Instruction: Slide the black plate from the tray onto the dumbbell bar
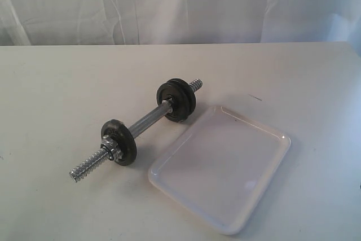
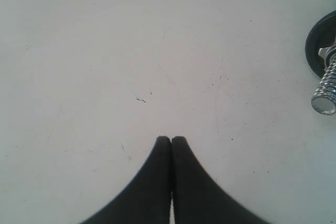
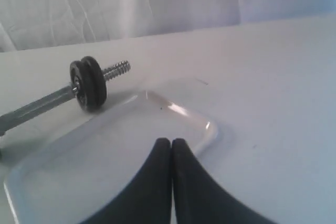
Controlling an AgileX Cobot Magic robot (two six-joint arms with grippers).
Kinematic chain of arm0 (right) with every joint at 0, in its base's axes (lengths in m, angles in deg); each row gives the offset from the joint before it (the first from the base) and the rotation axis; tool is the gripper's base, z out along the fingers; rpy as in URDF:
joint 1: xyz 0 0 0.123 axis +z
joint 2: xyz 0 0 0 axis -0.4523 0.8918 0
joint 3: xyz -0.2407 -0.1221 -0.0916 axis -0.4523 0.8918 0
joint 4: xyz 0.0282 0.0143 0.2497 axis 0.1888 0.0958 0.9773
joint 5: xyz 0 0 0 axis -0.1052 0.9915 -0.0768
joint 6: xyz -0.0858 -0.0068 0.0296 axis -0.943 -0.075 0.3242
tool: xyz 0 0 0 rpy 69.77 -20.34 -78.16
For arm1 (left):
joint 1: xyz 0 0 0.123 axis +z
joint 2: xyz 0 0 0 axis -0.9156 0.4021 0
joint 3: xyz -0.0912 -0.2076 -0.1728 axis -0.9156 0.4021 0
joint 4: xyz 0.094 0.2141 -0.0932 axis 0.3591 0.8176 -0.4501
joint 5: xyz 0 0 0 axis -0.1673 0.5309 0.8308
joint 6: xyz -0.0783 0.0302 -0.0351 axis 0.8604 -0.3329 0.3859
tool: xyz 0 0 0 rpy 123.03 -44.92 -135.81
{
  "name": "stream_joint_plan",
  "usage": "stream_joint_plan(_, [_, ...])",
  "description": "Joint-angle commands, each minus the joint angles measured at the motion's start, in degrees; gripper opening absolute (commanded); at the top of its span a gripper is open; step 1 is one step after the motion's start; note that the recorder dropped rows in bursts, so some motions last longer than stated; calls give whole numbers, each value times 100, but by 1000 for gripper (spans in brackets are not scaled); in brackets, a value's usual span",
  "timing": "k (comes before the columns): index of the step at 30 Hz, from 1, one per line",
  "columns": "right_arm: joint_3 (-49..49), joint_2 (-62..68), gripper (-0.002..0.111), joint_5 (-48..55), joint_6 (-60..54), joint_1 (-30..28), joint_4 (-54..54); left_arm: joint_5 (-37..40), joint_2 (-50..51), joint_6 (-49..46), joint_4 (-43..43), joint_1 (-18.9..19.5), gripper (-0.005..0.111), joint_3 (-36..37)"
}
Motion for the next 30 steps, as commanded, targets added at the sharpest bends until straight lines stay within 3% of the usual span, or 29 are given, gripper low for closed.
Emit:
stream_joint_plan(1, [14,-31,0,-370,137,28,-1282,-18,-31,52,-17,14,0,12])
stream_joint_plan(7, [14,-31,0,-80,137,28,-1265,-18,-31,52,-17,14,0,12])
stream_joint_plan(12, [14,-31,0,20,137,28,-609,-18,-31,52,-17,14,0,12])
stream_joint_plan(30, [14,-31,0,224,137,-182,-649,-18,-31,52,-17,14,0,12])
